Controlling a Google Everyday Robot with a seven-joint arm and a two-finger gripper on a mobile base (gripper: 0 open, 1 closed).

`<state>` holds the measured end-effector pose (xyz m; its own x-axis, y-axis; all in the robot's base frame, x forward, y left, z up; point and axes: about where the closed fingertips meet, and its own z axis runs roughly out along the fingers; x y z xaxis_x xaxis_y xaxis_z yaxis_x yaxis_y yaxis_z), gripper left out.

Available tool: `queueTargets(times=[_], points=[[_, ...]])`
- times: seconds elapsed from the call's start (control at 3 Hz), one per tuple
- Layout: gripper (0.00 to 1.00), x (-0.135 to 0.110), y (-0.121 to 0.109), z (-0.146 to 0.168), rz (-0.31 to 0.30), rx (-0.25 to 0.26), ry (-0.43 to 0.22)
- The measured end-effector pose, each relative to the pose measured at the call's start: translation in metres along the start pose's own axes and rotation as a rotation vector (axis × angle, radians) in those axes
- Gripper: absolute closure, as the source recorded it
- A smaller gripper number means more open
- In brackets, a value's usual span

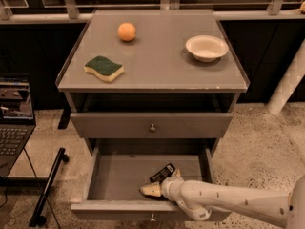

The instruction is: Pick rxbar chocolate from middle drawer and place on counter

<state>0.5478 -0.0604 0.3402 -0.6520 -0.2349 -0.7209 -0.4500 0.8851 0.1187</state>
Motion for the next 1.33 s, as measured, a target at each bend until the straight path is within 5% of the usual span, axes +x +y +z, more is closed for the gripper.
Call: queueTargets(times=[0.33,0.67,1.33], points=[[0.0,-0.0007,-0.0035,0.0089,-0.091,0.05,0.017],[0.0,-0.0029,-0.0067,0.0117,-0.107,0.074,0.017],[0.41,-0.0028,-0.0066,0.0117,-0.106,0.073,0.017]])
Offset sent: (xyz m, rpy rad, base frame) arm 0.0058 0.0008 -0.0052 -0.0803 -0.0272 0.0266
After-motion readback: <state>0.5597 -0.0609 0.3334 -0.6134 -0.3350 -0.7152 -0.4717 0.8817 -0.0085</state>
